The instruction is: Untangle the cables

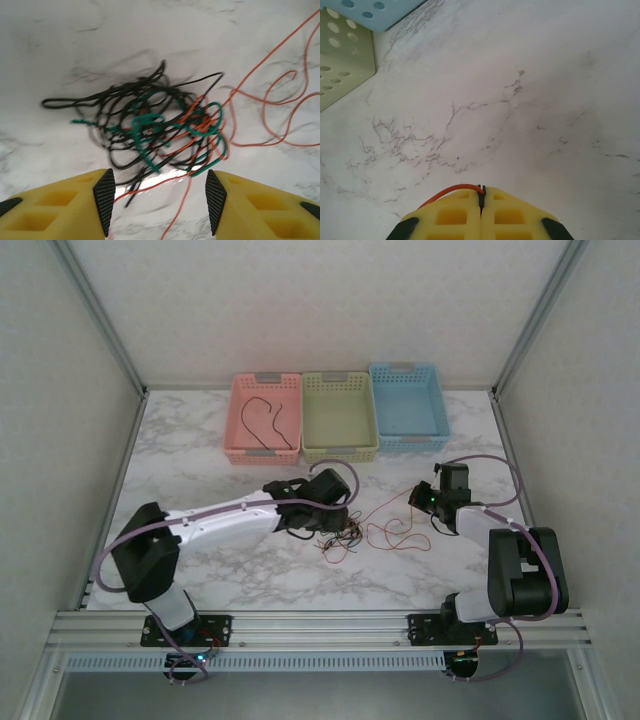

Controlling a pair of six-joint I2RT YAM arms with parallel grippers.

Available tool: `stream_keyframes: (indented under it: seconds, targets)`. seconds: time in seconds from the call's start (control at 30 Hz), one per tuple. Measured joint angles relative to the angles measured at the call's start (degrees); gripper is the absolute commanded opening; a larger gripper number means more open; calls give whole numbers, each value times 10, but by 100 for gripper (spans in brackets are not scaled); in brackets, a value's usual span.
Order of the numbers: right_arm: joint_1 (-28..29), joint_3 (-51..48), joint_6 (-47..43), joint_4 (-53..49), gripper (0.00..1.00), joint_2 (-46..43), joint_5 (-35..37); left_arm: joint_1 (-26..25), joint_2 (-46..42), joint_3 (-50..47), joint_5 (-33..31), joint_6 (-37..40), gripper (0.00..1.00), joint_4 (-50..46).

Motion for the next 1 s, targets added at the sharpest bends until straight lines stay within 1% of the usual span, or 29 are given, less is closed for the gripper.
stream_keyframes:
  seconds: [0.17, 0.23, 0.33, 0.43, 0.57, 0.67, 1.0]
  targets:
    - [0, 0, 0, 0, 0, 0, 0, -7, 49, 31, -7, -5, 45, -6]
    - [0, 0, 0, 0, 0, 0, 0, -7, 55, 32, -15, -6, 42, -12]
    - [0, 0, 0, 0, 0, 0, 0, -7, 57, 35, -26, -5, 41, -23]
    - [0, 0, 0, 0, 0, 0, 0, -7, 61, 38, -32, -5, 42, -28]
    - [0, 0, 0, 0, 0, 0, 0, -7, 65, 38, -37, -5, 49, -33]
    - [1, 0, 0, 0, 0, 0, 0, -7, 65, 38, -42, -5, 50, -35]
    - [1, 2, 0, -1, 0, 0, 0, -7, 78, 39, -45, -3, 34, -36]
